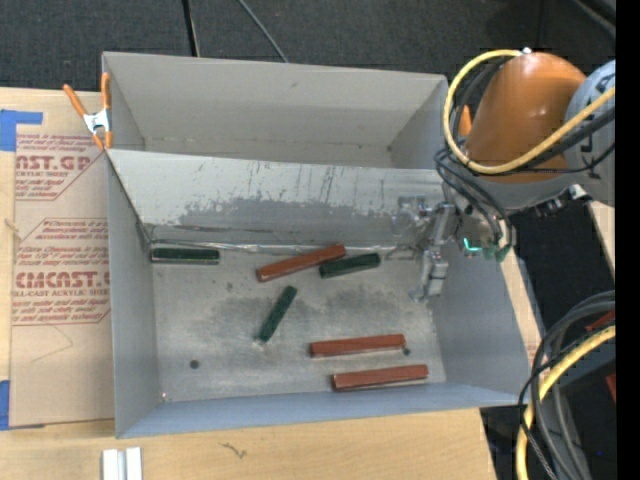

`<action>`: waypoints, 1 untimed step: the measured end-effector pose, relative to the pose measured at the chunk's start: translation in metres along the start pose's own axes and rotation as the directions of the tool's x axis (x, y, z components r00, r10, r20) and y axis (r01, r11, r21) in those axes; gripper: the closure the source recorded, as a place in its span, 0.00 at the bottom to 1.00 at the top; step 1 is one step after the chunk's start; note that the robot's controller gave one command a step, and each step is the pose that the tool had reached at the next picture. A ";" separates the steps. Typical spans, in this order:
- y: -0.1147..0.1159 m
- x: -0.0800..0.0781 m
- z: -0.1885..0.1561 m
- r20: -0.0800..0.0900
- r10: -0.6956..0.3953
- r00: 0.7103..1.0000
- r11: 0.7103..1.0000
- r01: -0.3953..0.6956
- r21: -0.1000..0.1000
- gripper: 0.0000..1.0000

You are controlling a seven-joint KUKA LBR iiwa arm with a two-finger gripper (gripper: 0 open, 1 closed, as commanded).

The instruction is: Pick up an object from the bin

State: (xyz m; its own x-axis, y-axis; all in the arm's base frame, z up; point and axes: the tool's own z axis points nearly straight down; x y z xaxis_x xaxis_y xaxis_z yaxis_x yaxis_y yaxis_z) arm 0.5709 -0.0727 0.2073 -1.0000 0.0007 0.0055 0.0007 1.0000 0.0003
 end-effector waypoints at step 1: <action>0.045 0.069 0.141 0.000 -0.186 0.983 0.983 0.186 -0.001 0.00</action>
Offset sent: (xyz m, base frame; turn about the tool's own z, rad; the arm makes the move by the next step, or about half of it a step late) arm -0.0674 0.0438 -0.1373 -0.1855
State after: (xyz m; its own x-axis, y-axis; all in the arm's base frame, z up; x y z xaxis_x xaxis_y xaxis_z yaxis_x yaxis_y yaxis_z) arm 0.5013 -0.0275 0.0665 -0.9827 -0.1849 0.0053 -0.1849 0.9828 0.0020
